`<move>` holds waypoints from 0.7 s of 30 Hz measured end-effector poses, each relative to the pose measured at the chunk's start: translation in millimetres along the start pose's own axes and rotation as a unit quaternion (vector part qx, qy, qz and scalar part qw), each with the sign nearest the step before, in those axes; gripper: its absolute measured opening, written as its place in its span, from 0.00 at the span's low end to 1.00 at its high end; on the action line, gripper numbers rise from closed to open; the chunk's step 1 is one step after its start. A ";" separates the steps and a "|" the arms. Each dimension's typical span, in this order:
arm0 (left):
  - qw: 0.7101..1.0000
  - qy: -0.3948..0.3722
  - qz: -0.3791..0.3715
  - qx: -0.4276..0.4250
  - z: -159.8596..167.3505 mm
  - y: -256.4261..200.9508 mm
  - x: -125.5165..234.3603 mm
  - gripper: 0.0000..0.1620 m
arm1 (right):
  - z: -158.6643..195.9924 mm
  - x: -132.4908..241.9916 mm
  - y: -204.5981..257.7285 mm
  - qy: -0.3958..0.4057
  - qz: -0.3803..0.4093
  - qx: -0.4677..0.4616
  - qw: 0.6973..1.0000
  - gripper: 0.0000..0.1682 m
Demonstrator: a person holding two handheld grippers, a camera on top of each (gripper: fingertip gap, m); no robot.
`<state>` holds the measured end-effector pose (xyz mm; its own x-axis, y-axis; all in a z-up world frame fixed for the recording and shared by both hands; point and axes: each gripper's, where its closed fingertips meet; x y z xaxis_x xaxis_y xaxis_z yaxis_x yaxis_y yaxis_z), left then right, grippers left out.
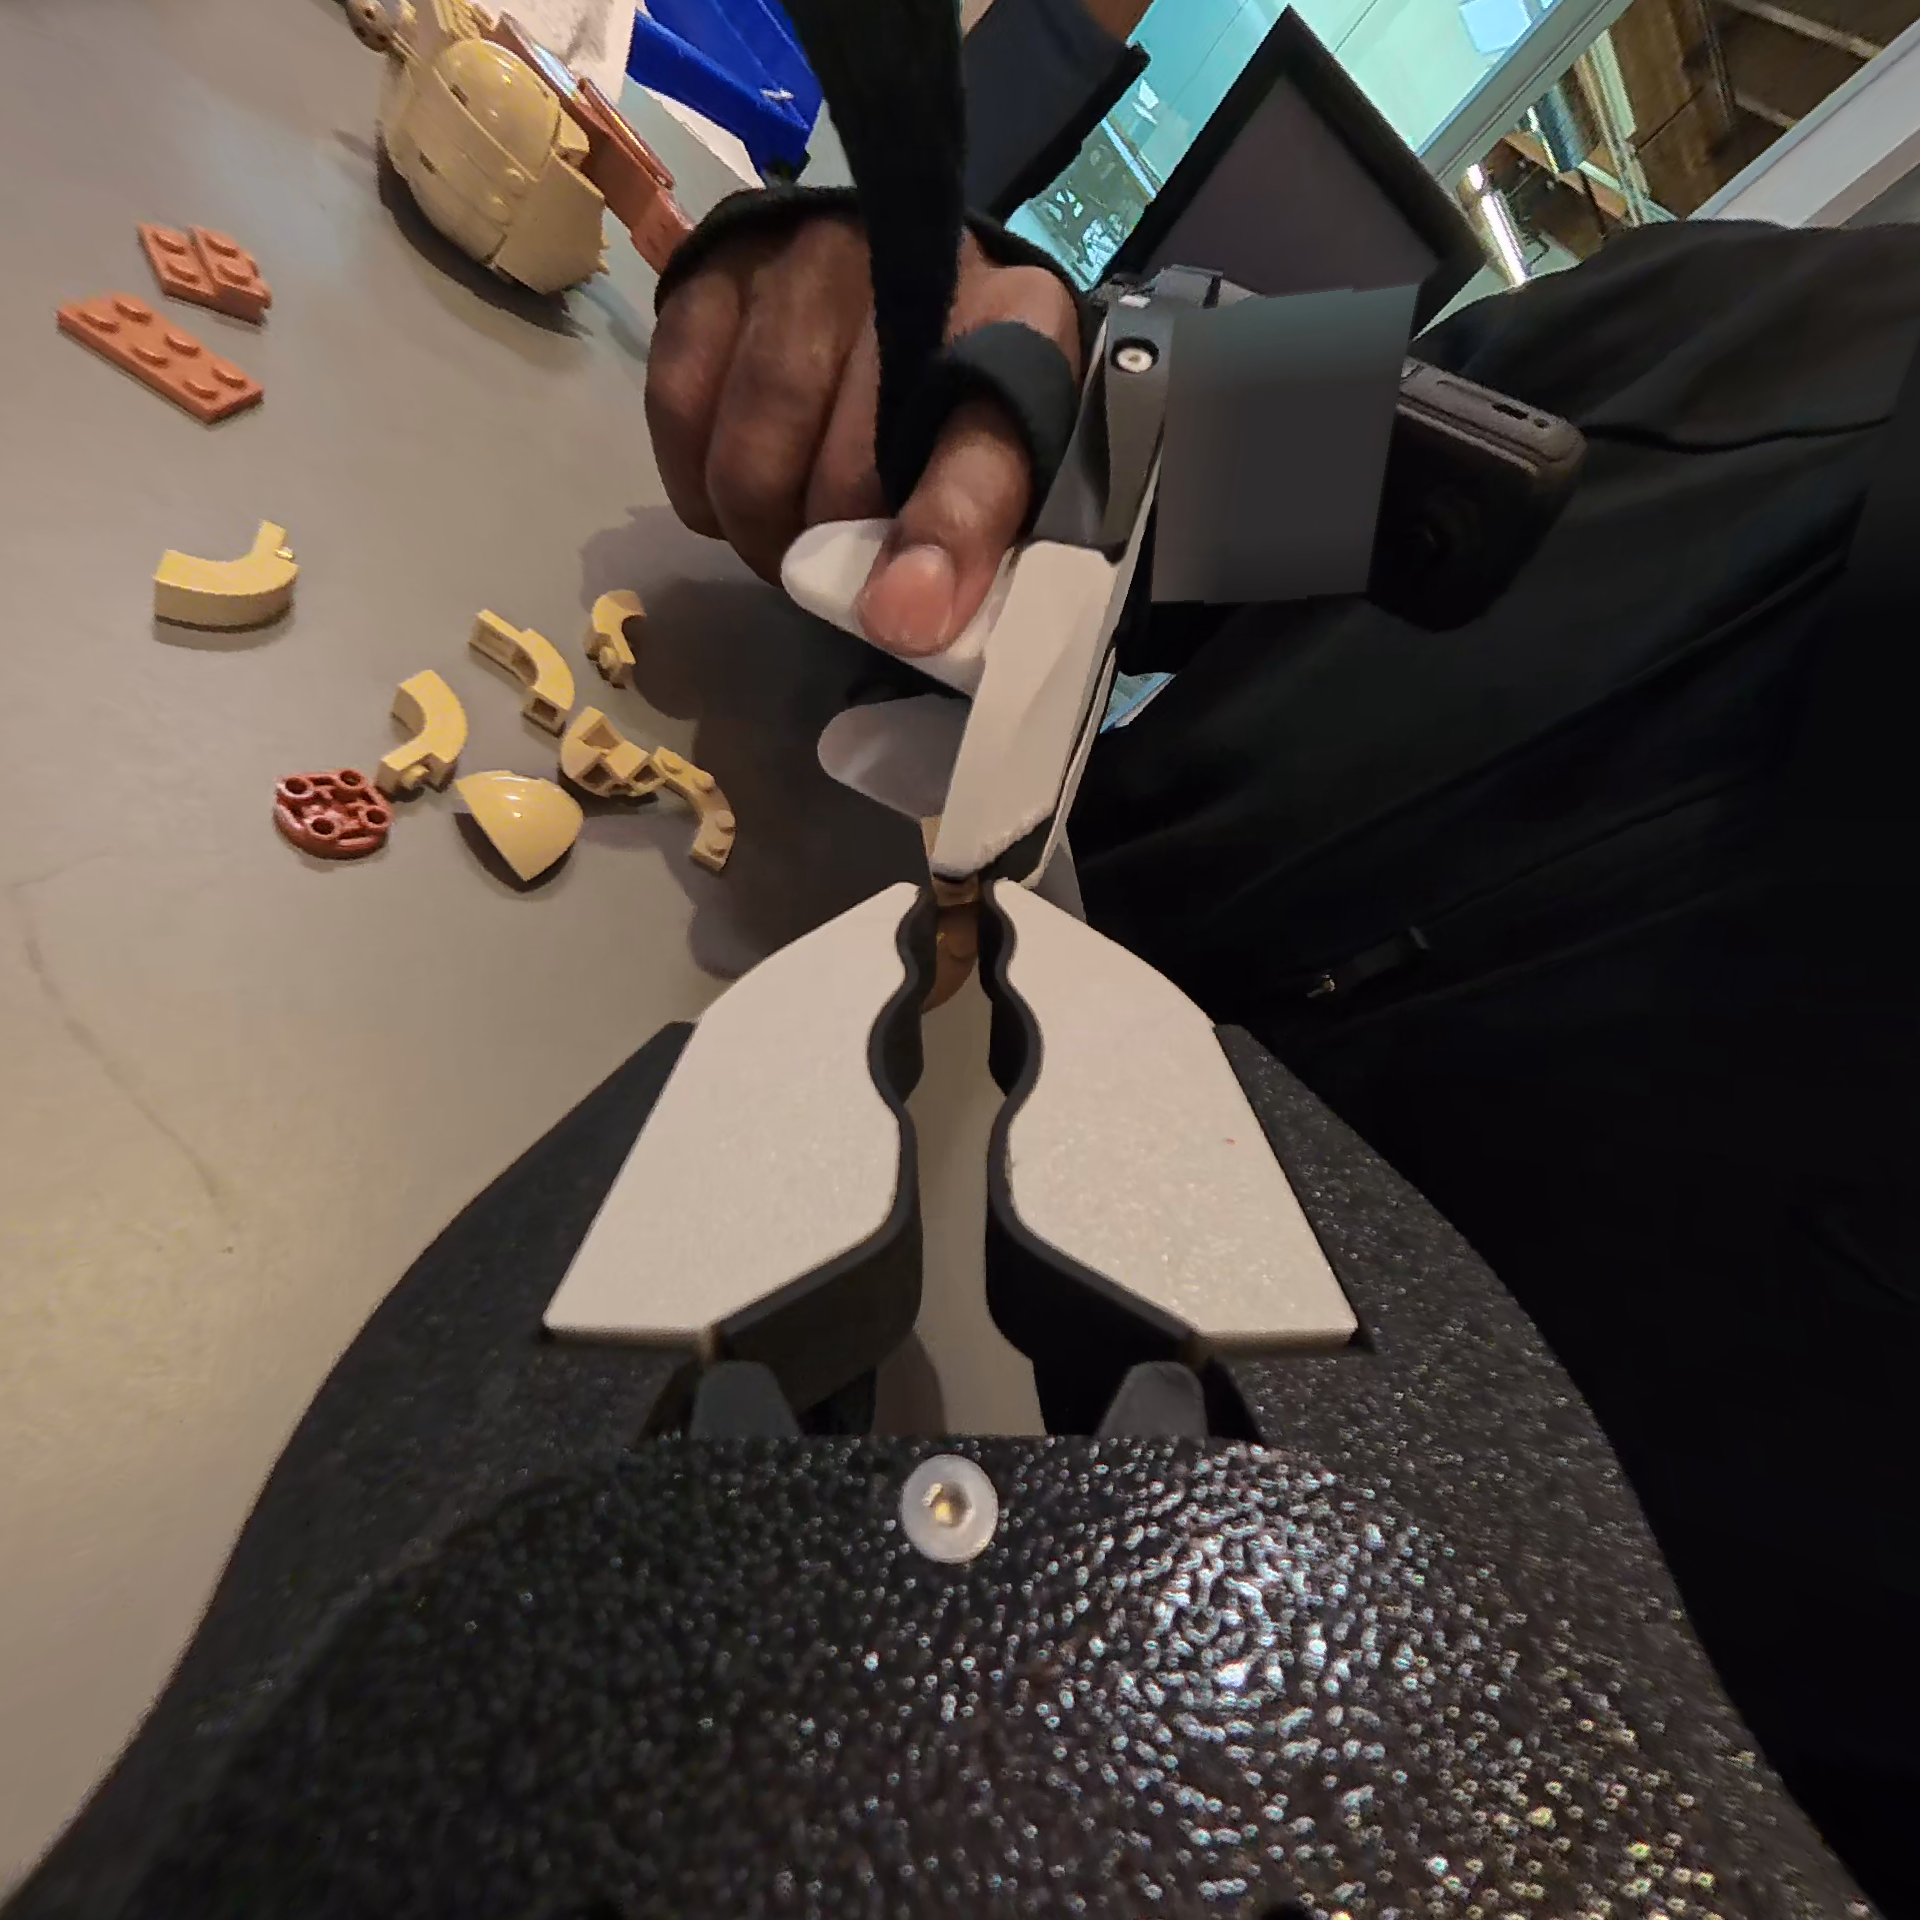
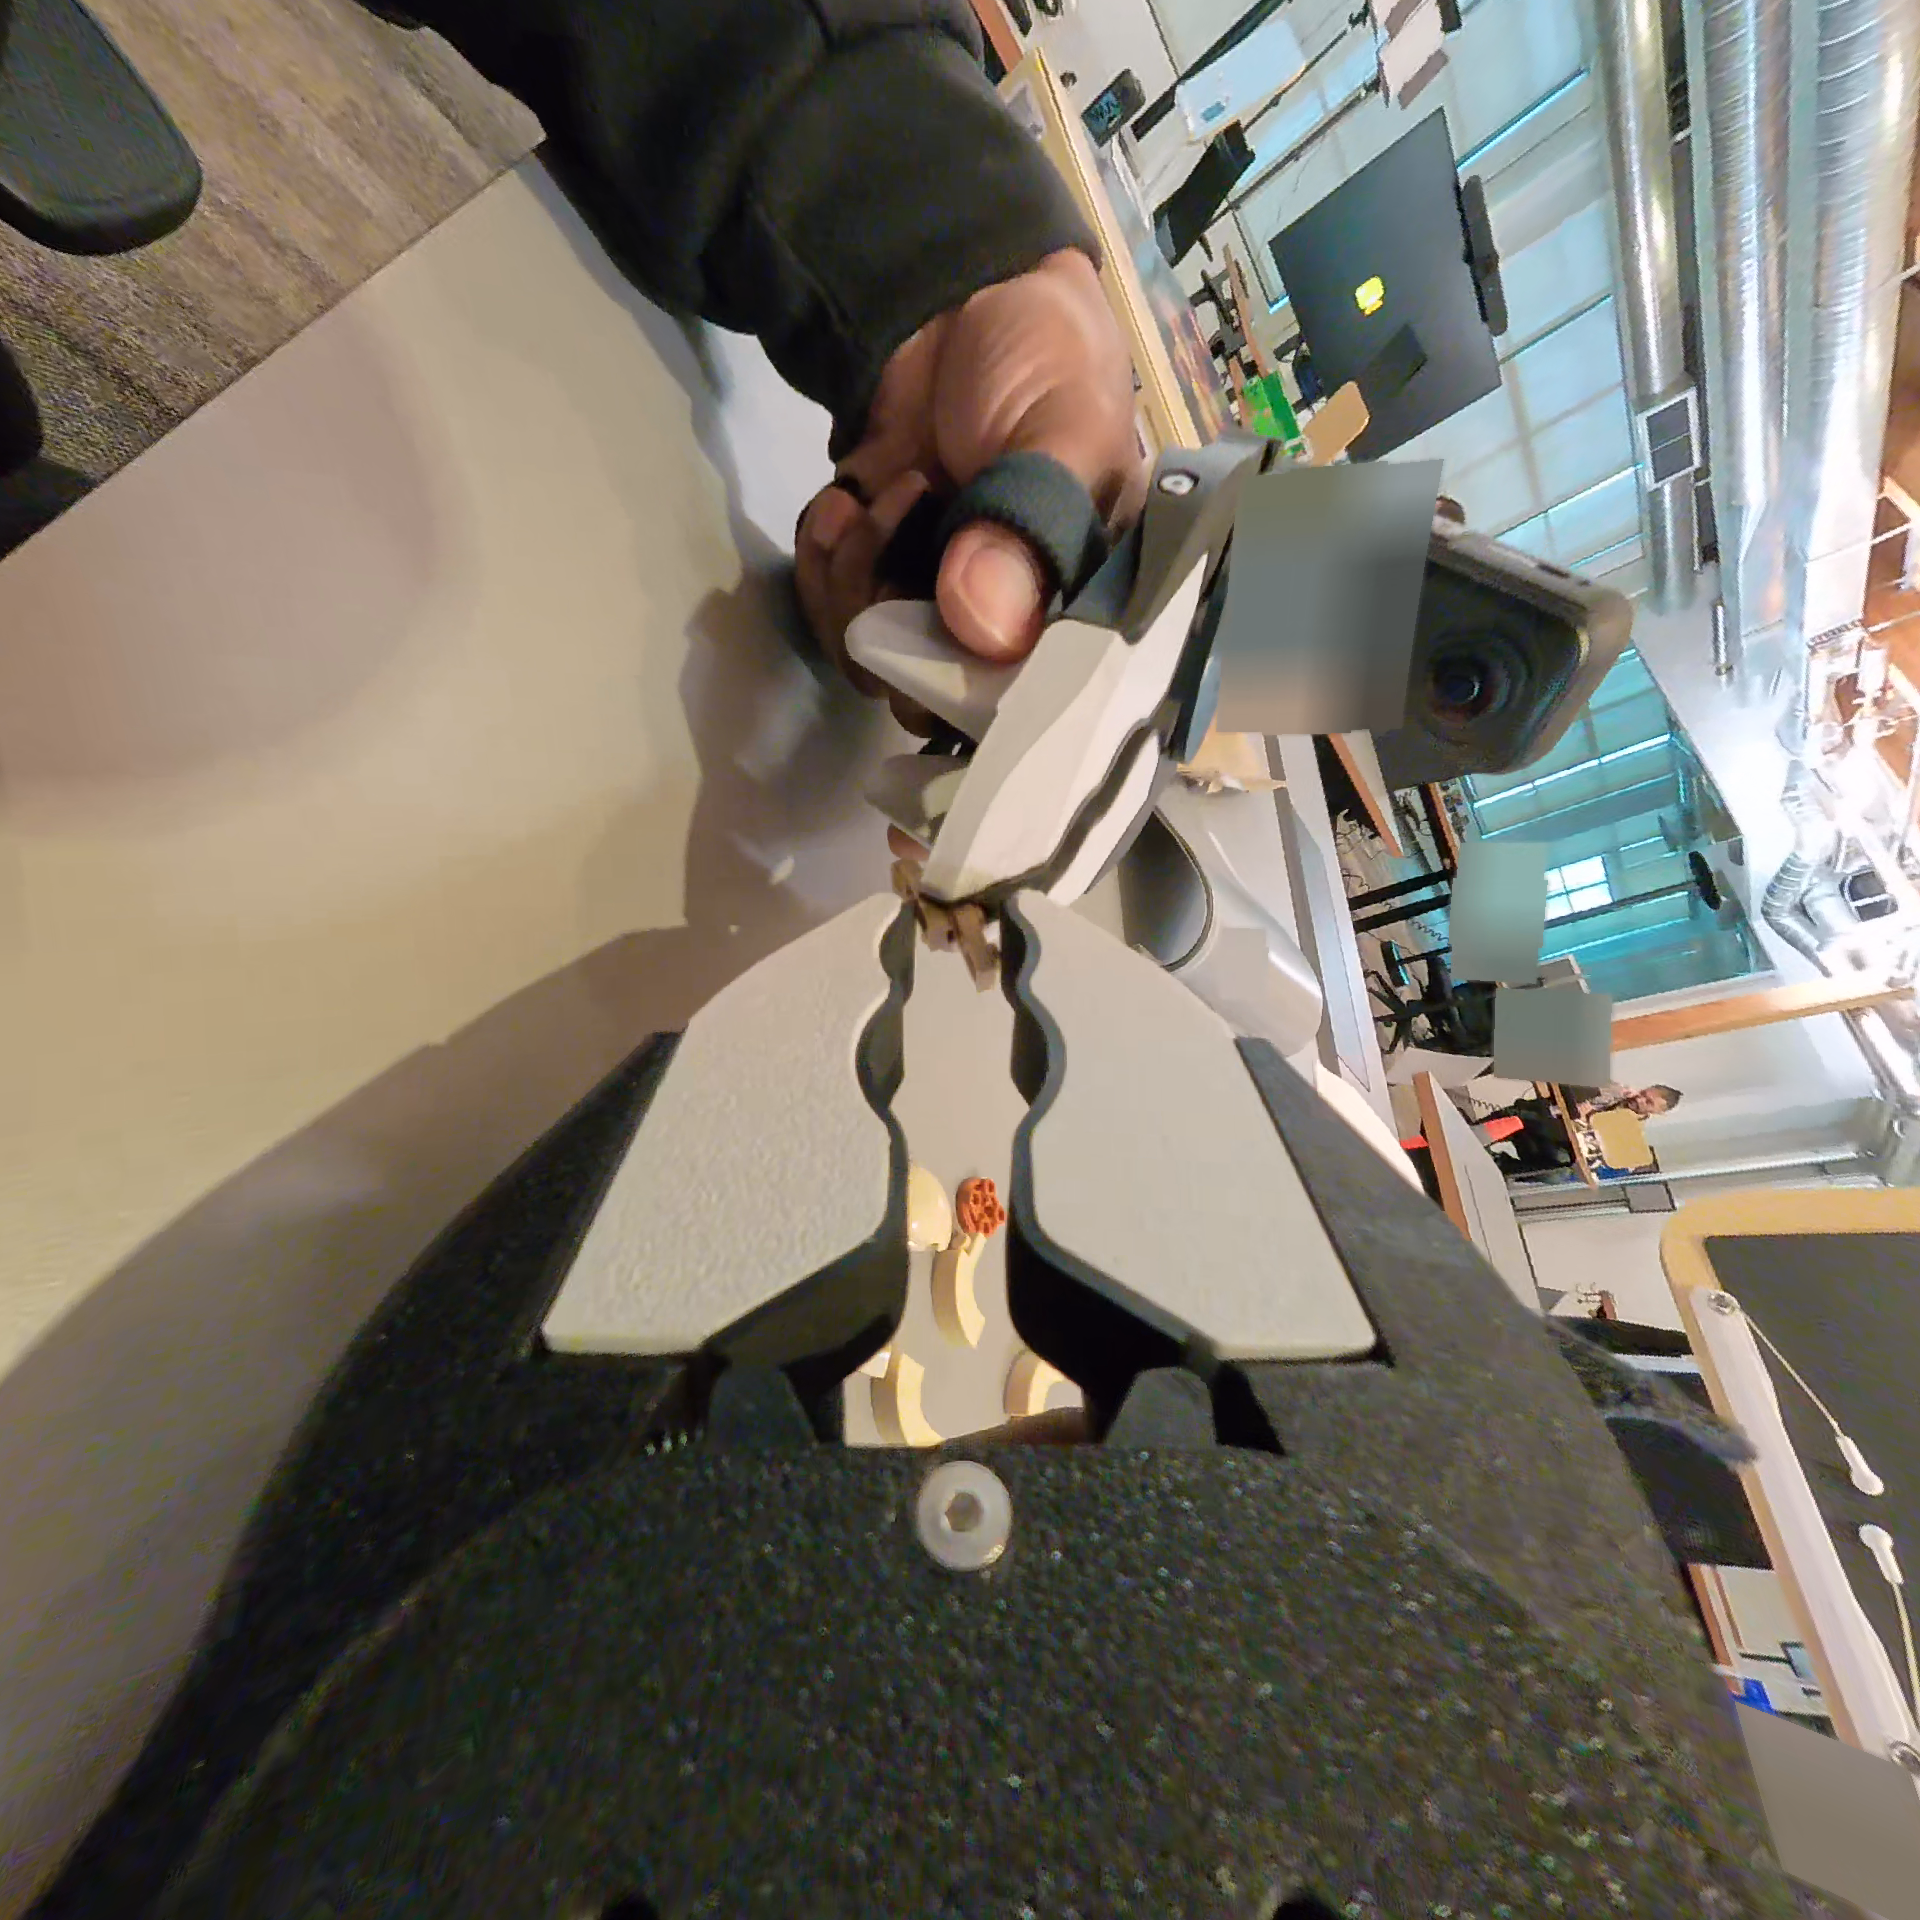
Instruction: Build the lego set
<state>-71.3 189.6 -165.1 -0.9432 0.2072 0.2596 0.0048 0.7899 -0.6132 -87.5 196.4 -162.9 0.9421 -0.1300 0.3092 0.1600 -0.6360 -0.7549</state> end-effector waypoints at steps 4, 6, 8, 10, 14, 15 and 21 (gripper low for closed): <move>1.000 0.000 -0.002 0.007 -0.3 2.0 -0.4 0.04 | 2.1 -0.3 1.0 0.004 -0.005 -0.008 1.000 0.07; 1.000 0.003 -0.003 0.010 0.6 2.4 -0.9 0.04 | 2.7 -0.2 2.7 0.005 -0.015 -0.015 1.000 0.06; 1.000 0.008 -0.003 0.016 2.0 3.0 -1.8 0.04 | 3.5 -0.3 4.4 0.008 -0.023 -0.022 0.999 0.06; 1.000 0.011 -0.003 0.019 2.8 3.4 -2.3 0.04 | 3.8 -0.1 5.4 0.009 -0.028 -0.025 0.999 0.06; 1.000 0.007 -0.001 0.027 1.4 3.8 -2.5 0.05 | 4.4 1.0 4.3 0.010 -0.031 -0.037 0.999 0.06; 1.000 0.003 0.001 0.028 0.4 3.5 -2.1 0.05 | 4.1 1.5 3.3 0.008 -0.030 -0.044 0.999 0.06; 0.998 -0.069 0.008 0.005 -18.2 -1.5 13.0 0.06 | 2.3 5.2 -5.2 -0.016 -0.024 -0.096 0.995 0.06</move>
Point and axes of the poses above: each gripper's, where its closed fingertips meet, x back along the fingers, z out of its underside, y = z × x across the jaws, and after that the axes turned 2 degrees about -x, right-handed
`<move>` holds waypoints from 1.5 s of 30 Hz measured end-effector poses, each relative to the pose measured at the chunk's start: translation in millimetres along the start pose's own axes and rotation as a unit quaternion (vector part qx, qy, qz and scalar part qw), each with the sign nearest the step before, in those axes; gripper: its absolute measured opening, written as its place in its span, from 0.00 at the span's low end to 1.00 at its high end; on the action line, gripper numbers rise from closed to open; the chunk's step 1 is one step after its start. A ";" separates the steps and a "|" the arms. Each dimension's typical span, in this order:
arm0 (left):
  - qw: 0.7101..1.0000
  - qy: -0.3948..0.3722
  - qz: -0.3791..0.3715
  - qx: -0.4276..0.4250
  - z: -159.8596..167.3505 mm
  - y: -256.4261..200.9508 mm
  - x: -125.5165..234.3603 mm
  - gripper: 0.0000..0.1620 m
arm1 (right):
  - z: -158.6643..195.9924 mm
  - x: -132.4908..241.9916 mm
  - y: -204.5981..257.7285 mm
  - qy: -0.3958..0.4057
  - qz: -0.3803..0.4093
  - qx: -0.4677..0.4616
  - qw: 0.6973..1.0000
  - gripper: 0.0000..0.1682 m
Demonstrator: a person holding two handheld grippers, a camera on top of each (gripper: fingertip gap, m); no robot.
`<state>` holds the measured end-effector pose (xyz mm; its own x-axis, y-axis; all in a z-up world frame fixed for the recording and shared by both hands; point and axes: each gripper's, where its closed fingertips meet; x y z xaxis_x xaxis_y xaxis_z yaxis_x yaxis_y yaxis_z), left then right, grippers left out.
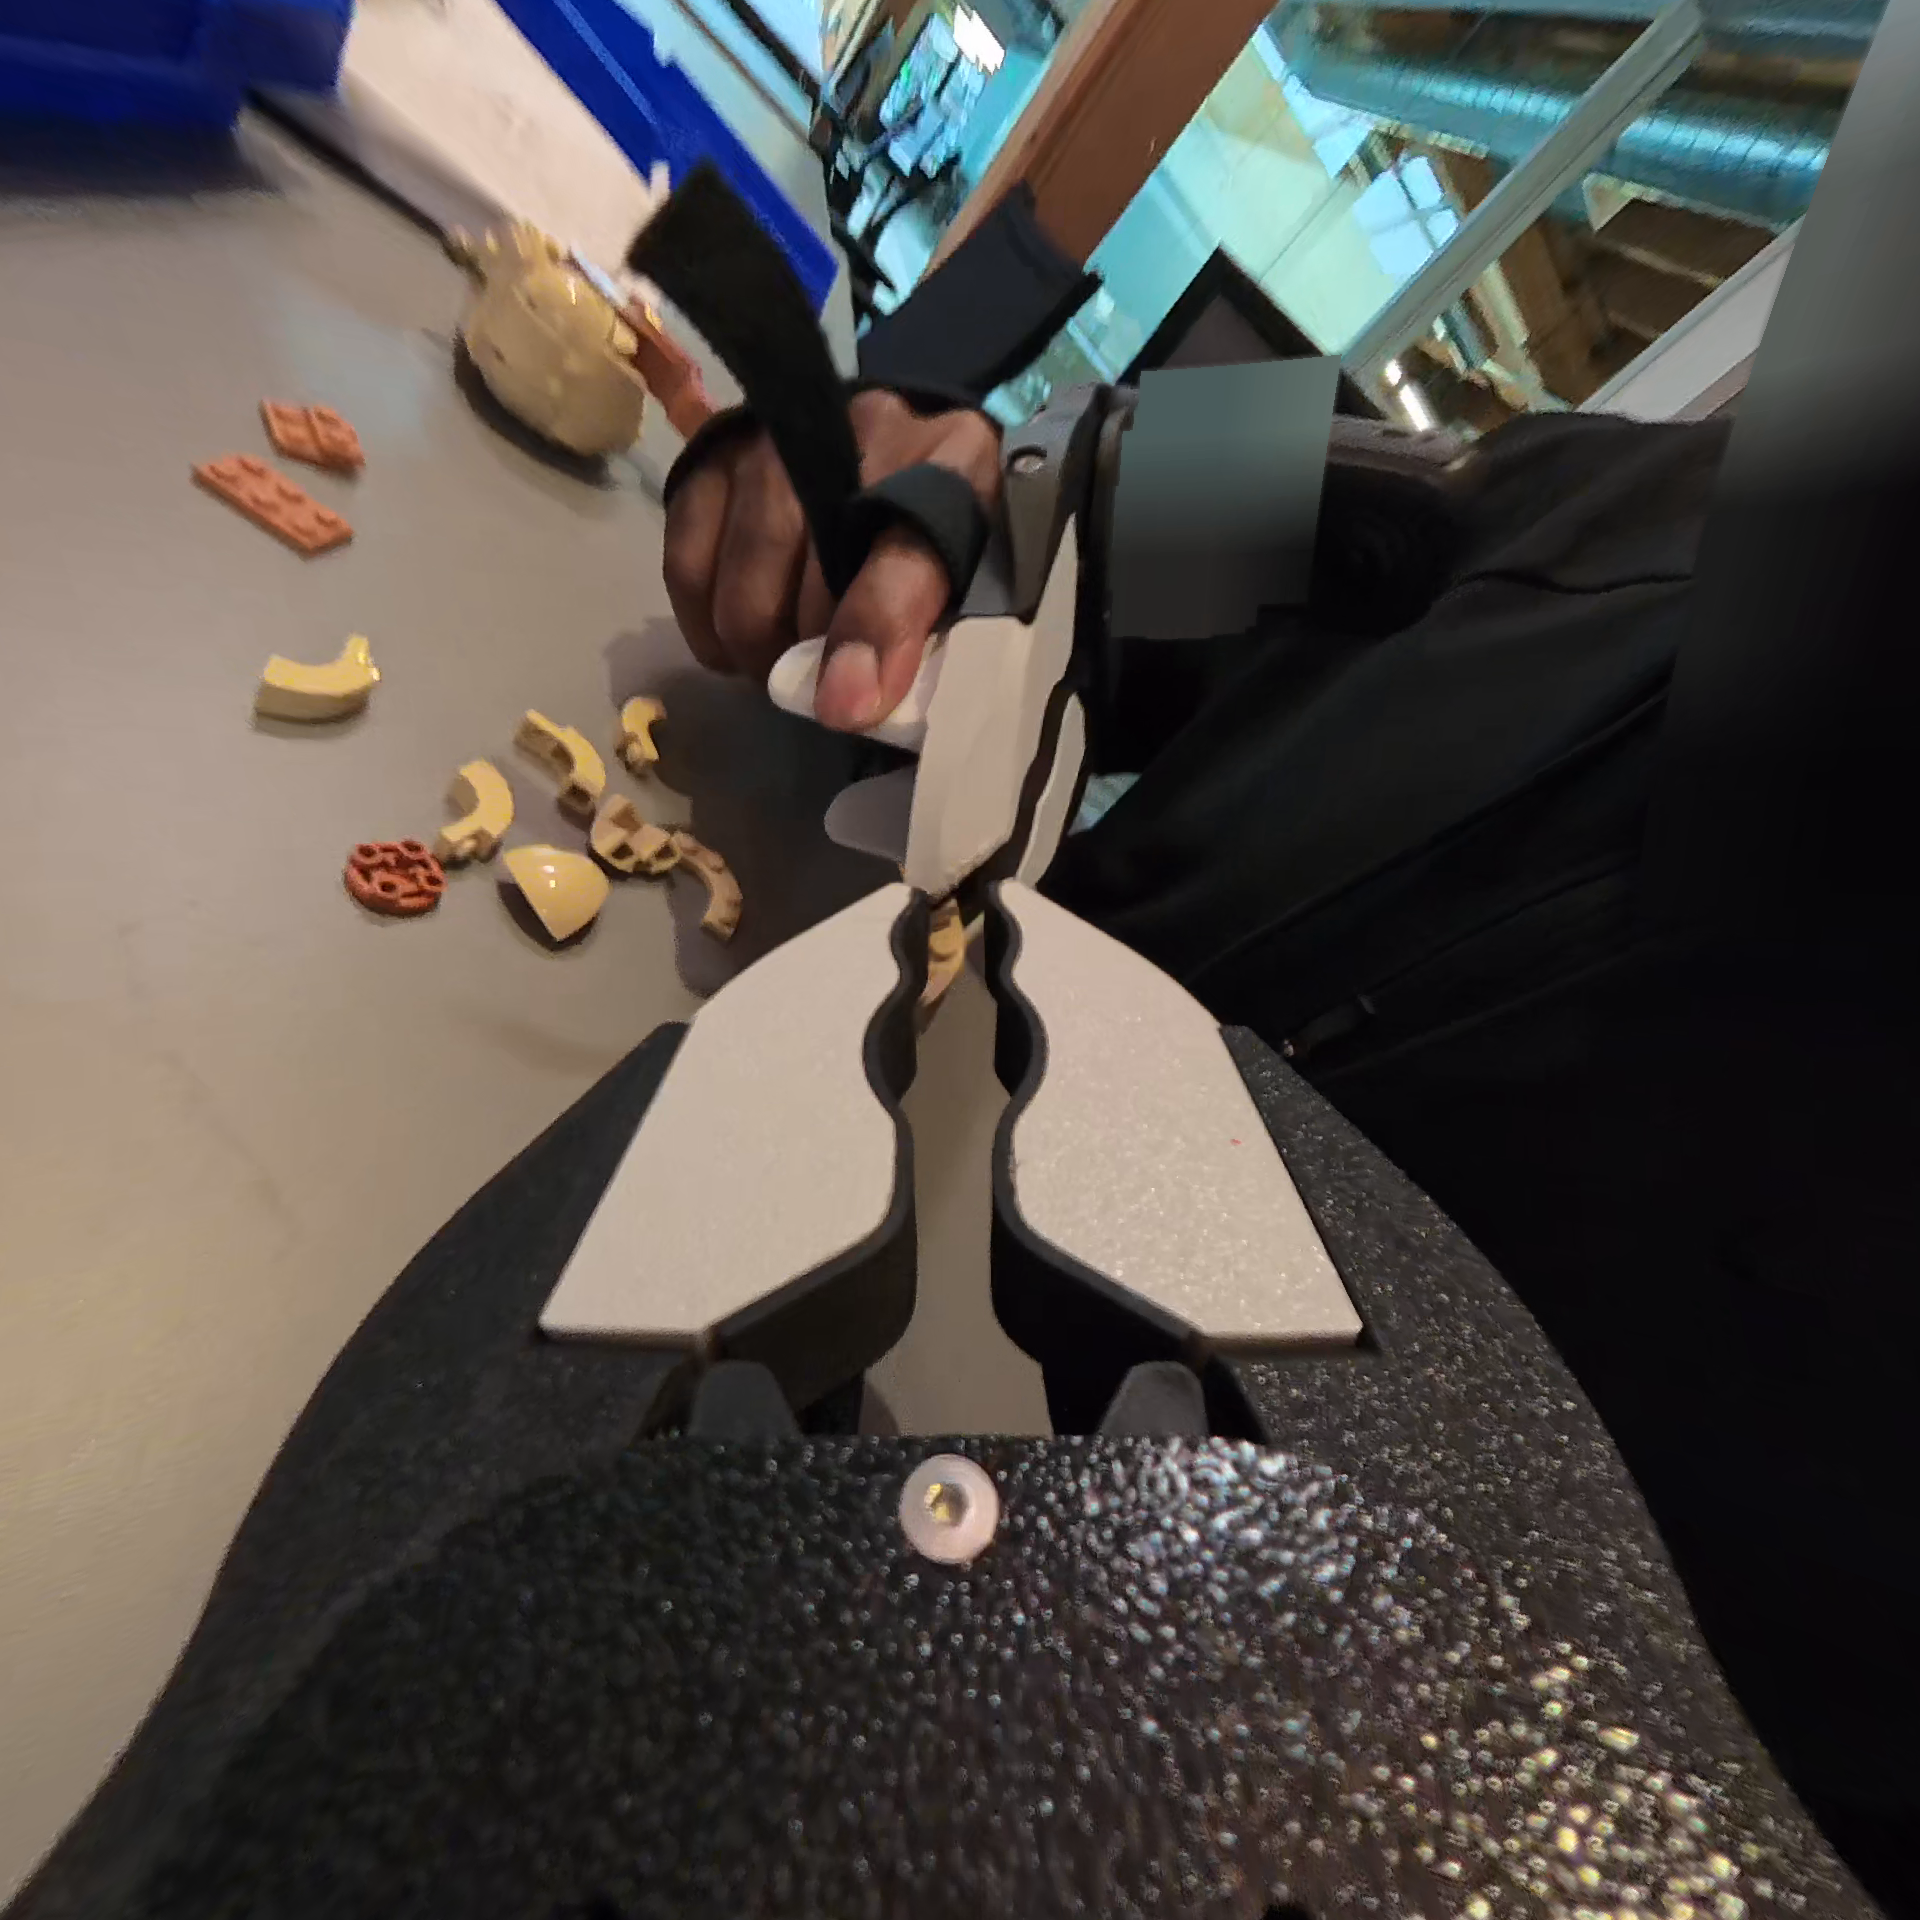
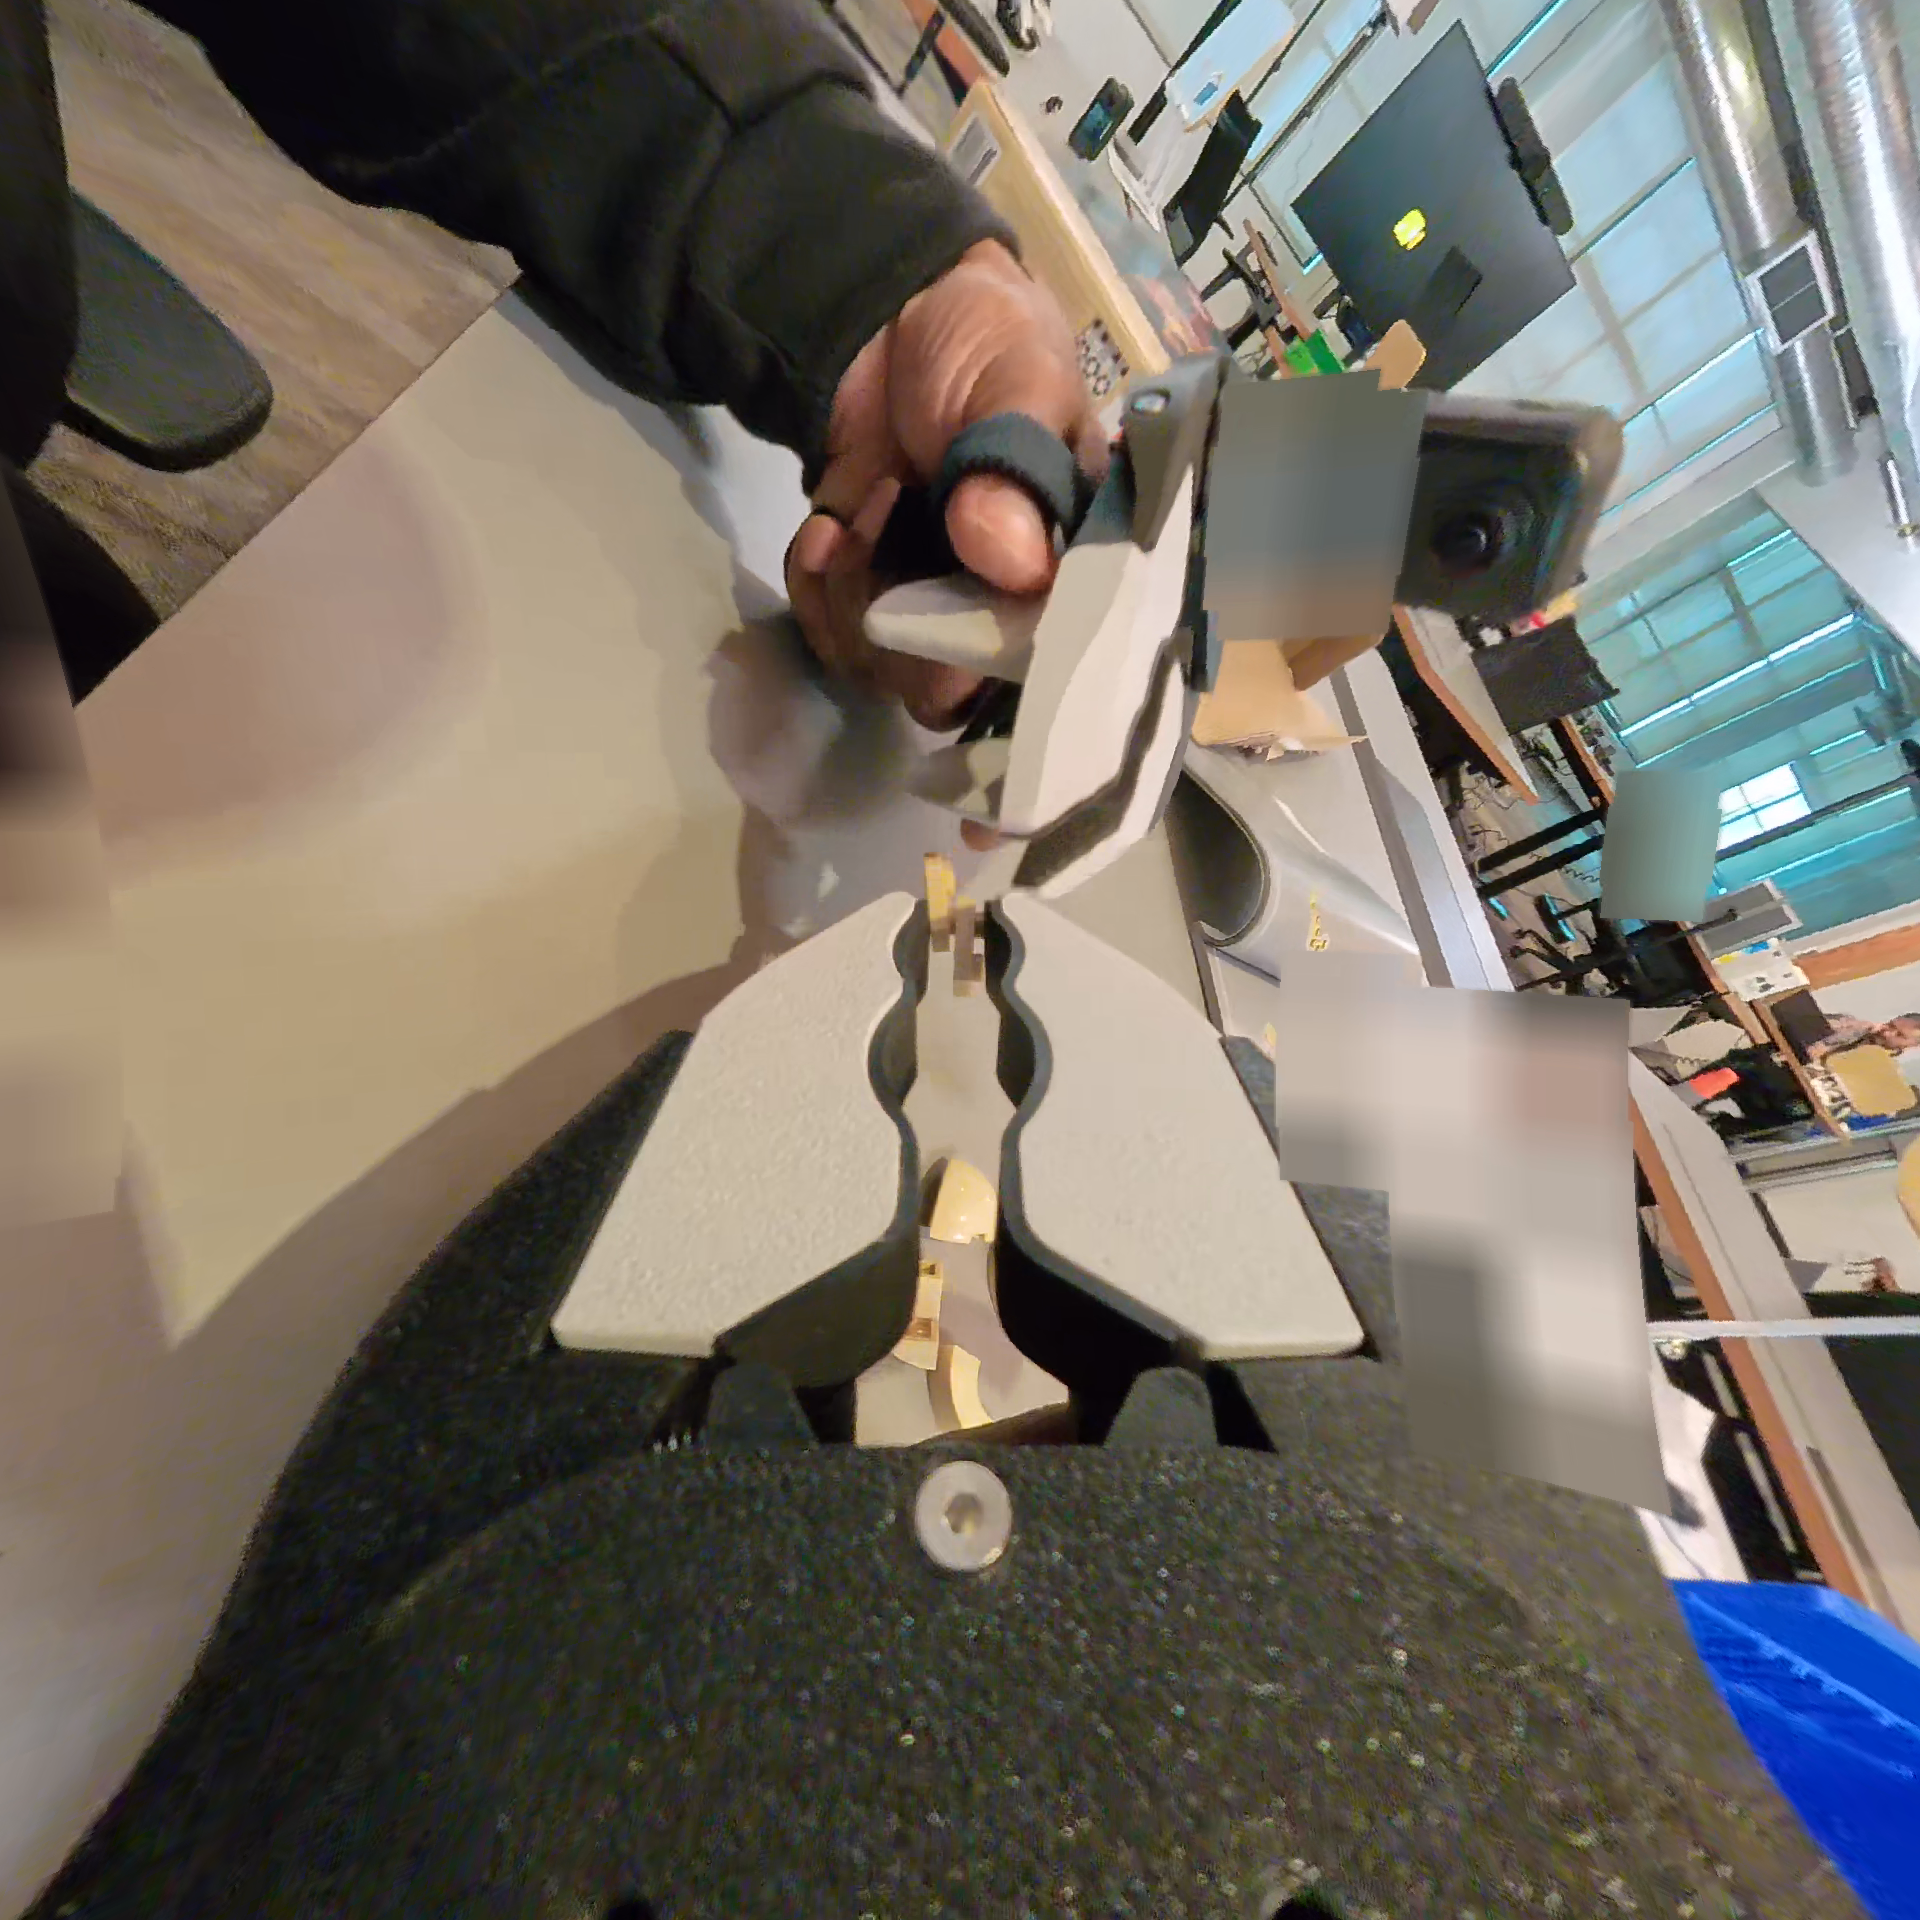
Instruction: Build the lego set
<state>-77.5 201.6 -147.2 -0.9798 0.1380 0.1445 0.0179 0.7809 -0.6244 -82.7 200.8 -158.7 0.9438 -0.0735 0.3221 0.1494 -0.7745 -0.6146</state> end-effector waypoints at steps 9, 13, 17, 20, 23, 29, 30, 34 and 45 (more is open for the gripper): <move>0.986 0.001 -0.067 -0.150 0.4 1.2 15.5 0.10 | -4.7 7.3 -13.9 -0.039 0.011 -0.071 0.997 0.06; 0.971 0.009 -0.099 -0.216 -0.3 3.6 12.7 0.12 | -6.4 9.7 -18.5 -0.056 0.010 -0.099 0.993 0.06; 0.968 0.020 -0.115 -0.224 -0.4 10.0 9.6 0.12 | -4.4 9.0 -18.5 -0.051 0.006 -0.109 0.993 0.05; 0.970 0.014 -0.114 -0.215 -2.9 11.7 10.4 0.11 | -2.6 8.7 -18.2 -0.043 0.004 -0.111 0.993 0.05; 0.971 0.009 -0.110 -0.212 -4.2 11.1 11.4 0.10 | -2.5 9.4 -18.7 -0.041 0.005 -0.110 0.993 0.05; 0.968 0.022 -0.107 -0.224 -0.2 9.1 9.4 0.10 | -3.3 10.8 -19.3 -0.041 0.004 -0.119 0.992 0.05; 0.966 0.028 -0.108 -0.232 1.4 8.9 9.2 0.10 | -3.2 10.9 -19.2 -0.042 0.003 -0.121 0.992 0.05; 0.948 0.061 -0.137 -0.283 8.3 13.2 6.7 0.10 | -4.8 10.9 -18.2 -0.051 -0.003 -0.133 0.990 0.05; 0.884 0.098 -0.198 -0.413 8.4 22.2 -0.8 0.03 | 0.6 10.0 -13.9 -0.044 -0.029 -0.158 0.986 0.05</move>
Point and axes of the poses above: each gripper's, where its closed fingertips meet, x back along the fingers, z out of its underside, y = z × x across the jaws, and after that the axes turned 2 degrees about -x, right-handed
